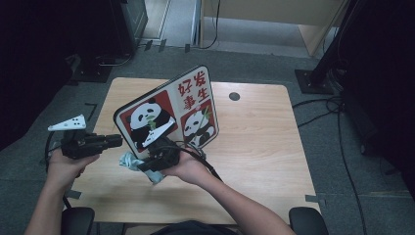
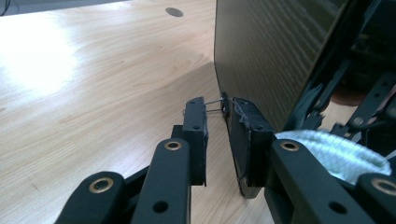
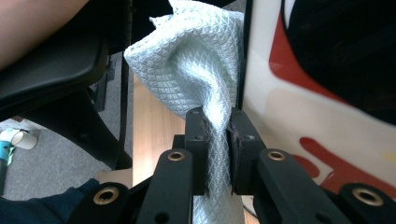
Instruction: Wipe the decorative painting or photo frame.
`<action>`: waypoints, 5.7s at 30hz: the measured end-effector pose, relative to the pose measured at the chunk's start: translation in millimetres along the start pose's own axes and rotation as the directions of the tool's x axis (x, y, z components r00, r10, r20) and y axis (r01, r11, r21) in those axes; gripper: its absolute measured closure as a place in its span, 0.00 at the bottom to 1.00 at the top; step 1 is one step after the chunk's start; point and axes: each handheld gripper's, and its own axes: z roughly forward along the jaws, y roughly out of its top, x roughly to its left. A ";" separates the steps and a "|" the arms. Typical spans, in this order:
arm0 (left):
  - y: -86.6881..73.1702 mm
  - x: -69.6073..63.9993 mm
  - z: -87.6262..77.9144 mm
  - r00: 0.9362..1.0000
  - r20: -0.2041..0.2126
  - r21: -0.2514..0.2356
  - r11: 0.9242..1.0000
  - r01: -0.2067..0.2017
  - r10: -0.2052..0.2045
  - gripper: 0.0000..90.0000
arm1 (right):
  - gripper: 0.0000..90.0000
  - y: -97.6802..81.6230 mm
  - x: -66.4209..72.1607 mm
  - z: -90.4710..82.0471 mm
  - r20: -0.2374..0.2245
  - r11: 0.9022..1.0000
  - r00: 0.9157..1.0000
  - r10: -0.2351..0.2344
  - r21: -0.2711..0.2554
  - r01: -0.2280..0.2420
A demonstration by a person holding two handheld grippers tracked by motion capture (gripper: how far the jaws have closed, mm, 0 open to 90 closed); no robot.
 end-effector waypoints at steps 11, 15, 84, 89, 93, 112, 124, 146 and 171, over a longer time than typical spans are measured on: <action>-6.5 2.0 -2.5 1.000 0.000 -0.009 1.000 -0.014 0.014 0.75 | 0.90 14.1 3.4 -9.1 0.009 1.000 1.000 0.000 -0.011 0.000; -7.6 0.8 -3.0 1.000 0.003 -0.007 1.000 -0.025 0.025 0.74 | 0.90 20.5 4.9 -12.5 0.013 1.000 1.000 -0.008 -0.013 0.008; 6.5 -38.2 3.0 0.992 0.117 -0.059 0.997 -0.048 0.054 0.70 | 0.89 136.4 15.2 -96.7 0.097 0.988 0.992 -0.080 -0.121 0.092; 9.0 -41.9 6.1 0.995 0.090 -0.041 0.999 -0.035 0.039 0.73 | 0.89 137.3 10.2 -103.8 0.111 0.989 0.991 -0.074 -0.120 0.087; 9.9 -44.0 7.7 0.997 0.072 -0.039 0.999 -0.033 0.036 0.75 | 0.89 138.6 4.1 -109.4 0.108 0.989 0.992 -0.071 -0.123 0.084; 9.6 -48.7 15.9 0.999 0.024 -0.030 0.999 -0.030 0.031 0.86 | 0.89 166.5 -8.2 -98.6 0.091 0.989 0.991 -0.097 -0.099 0.106; 10.9 -51.6 15.5 0.999 -0.003 -0.019 0.999 -0.041 0.041 0.87 | 0.89 161.5 -16.5 -93.8 0.048 0.992 0.995 -0.082 -0.088 0.086; 10.8 -50.0 15.1 0.999 0.004 -0.013 0.999 -0.035 0.035 0.87 | 0.89 155.8 -29.3 -100.0 0.032 0.992 0.997 -0.070 -0.104 0.073; 11.6 -50.1 15.0 1.000 0.003 -0.008 1.000 -0.025 0.025 0.88 | 0.89 145.5 -61.5 -126.4 0.043 0.992 0.998 -0.053 -0.109 0.057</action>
